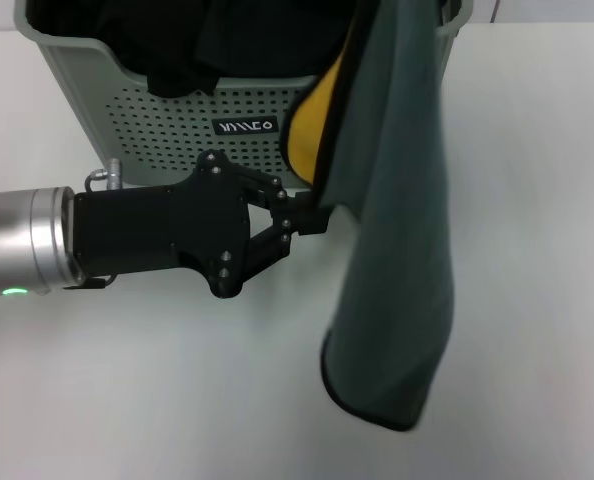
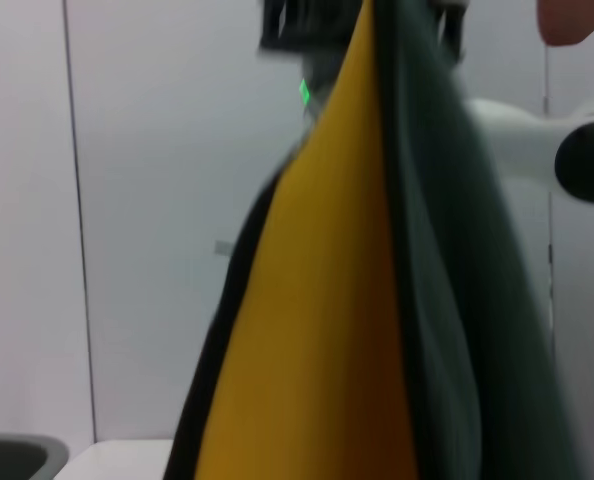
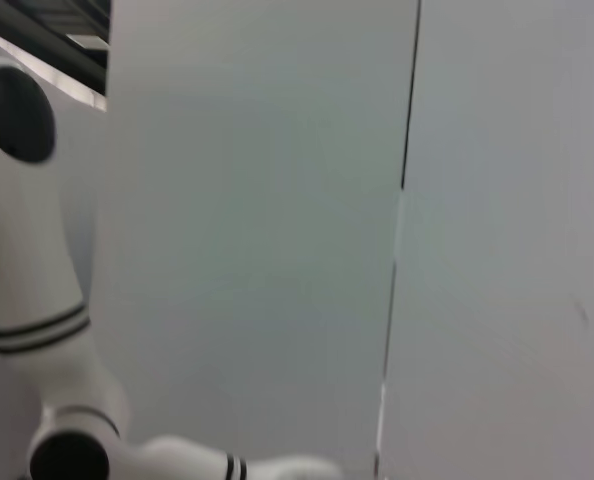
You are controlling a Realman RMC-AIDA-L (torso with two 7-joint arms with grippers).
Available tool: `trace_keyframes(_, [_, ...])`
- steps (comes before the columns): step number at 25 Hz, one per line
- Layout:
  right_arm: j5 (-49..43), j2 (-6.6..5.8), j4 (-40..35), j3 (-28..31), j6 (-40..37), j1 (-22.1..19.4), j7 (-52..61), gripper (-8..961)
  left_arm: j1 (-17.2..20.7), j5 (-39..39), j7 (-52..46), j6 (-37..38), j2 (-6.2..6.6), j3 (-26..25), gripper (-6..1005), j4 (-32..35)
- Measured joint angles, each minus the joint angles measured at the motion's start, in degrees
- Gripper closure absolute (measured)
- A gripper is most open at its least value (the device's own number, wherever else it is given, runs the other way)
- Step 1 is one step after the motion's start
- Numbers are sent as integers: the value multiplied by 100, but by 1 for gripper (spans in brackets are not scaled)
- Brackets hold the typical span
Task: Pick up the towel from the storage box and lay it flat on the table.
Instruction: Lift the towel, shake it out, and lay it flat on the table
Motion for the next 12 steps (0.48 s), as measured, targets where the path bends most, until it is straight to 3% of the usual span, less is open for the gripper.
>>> trace_keyframes(5, [134,-151,54,412,-294,300,243,925,-26,29,16,-105,0,-21,930,-44])
trace_keyframes(12, [366,-479,87,508,-353,260,276,921,6,-95,-1,-137,-7,-16,909,-47])
